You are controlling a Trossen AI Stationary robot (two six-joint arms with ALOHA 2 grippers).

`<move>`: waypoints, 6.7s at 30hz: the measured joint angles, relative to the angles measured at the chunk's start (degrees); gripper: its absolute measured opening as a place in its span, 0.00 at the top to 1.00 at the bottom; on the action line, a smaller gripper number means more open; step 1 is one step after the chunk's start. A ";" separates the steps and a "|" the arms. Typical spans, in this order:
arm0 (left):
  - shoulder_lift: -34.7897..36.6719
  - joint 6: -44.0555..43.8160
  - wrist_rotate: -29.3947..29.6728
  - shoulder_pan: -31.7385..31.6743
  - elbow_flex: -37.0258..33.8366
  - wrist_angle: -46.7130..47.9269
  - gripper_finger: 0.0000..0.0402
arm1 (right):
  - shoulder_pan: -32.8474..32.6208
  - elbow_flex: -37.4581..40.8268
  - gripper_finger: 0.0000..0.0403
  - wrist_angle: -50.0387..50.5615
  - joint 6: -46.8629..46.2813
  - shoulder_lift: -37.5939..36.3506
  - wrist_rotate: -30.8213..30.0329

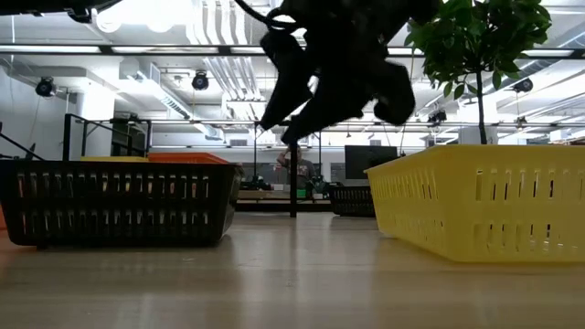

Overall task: Stack baskets on shelf by color
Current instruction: Put the bottom left black bin on the shelf

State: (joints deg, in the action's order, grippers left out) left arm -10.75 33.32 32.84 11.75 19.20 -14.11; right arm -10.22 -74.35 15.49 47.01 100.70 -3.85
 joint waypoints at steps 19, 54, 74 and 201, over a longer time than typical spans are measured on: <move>0.01 0.00 0.00 0.00 0.00 0.02 1.00 | 1.45 -8.51 0.59 0.23 16.99 11.81 15.18; 0.03 0.00 0.00 0.01 -0.07 0.04 1.00 | 3.40 -35.41 0.98 26.40 -0.40 14.06 -2.35; 0.01 0.01 0.00 0.01 -0.07 0.04 1.00 | 17.65 -41.89 0.98 30.57 -27.68 14.61 -15.50; -78.41 -13.84 -20.81 -31.70 43.23 34.01 1.00 | -8.28 21.14 0.97 4.82 -32.50 -30.85 -26.21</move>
State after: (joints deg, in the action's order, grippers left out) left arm -89.16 19.48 12.03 -19.95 62.43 19.90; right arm -18.50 -53.21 20.31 14.51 69.85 -30.06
